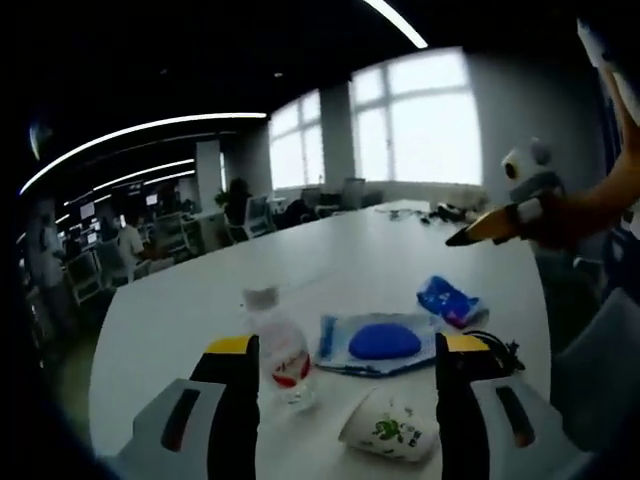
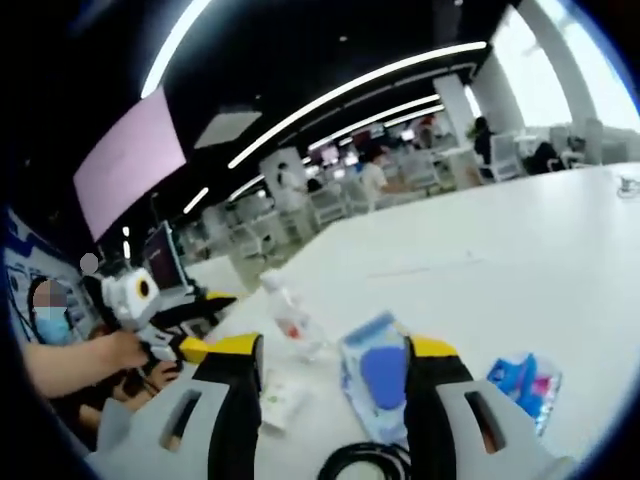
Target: Arrange the tabletop items into an orderly group along one side of the table until the central work area is clear of visible clutter.
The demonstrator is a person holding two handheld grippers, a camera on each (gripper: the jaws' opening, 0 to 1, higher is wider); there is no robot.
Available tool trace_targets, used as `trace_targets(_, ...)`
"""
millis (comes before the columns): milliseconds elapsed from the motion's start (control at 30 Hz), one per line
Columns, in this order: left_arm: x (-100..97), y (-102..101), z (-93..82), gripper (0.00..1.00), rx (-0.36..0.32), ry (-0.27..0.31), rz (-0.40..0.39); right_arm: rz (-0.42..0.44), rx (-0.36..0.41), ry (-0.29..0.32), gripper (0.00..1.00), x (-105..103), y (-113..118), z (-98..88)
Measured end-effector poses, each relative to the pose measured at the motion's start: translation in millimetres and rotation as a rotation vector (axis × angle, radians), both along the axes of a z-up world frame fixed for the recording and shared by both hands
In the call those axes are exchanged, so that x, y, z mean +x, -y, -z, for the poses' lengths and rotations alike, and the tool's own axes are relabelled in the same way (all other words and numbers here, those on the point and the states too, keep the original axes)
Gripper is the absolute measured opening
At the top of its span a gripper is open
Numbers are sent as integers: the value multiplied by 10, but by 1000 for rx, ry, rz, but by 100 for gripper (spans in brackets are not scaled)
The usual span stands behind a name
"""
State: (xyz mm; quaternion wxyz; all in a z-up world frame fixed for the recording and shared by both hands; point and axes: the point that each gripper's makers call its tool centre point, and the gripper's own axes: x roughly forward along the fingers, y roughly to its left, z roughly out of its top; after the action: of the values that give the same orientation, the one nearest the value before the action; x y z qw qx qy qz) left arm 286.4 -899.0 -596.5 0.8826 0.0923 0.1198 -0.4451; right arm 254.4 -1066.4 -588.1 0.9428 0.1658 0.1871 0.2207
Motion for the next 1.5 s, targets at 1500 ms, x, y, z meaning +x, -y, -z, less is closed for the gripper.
trace_targets(1500, 701, 799, 801, 45, 470, -141, -87, 164, 119, -335, 48, -176, 304, 1002)
